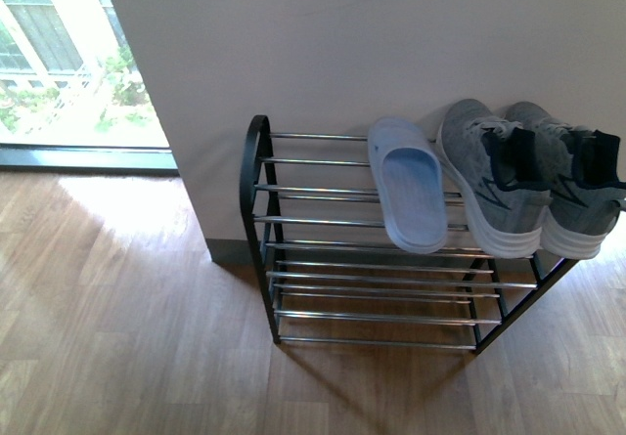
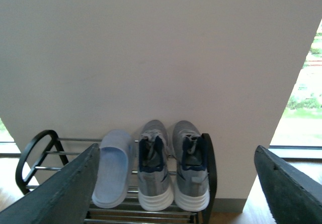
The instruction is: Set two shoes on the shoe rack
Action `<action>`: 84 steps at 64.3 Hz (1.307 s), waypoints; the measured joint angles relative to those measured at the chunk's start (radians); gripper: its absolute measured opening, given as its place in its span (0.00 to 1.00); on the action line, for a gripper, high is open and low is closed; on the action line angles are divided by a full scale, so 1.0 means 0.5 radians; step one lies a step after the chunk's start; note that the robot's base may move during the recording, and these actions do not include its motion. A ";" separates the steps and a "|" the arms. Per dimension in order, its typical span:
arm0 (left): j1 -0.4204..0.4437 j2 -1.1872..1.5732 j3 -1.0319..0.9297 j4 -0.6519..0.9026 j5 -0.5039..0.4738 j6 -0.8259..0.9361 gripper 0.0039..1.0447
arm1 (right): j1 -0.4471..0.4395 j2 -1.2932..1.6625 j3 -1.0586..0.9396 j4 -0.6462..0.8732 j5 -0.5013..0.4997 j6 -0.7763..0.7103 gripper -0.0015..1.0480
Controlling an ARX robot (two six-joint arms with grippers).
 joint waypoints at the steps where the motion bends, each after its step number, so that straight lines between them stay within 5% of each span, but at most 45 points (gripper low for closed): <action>1: 0.000 0.000 0.000 0.000 -0.001 0.000 0.02 | 0.000 0.000 0.000 0.000 0.000 0.001 0.91; 30: -0.014 0.127 0.014 0.130 -0.057 -0.172 0.02 | 0.000 -0.002 0.000 -0.005 0.008 0.001 0.91; 49: -0.021 1.344 0.581 0.688 0.349 -0.532 0.02 | 0.000 -0.002 0.000 -0.005 0.007 0.001 0.91; 84: -0.065 2.986 1.850 0.596 0.581 -0.884 0.02 | 0.000 -0.002 0.000 -0.005 0.007 0.001 0.91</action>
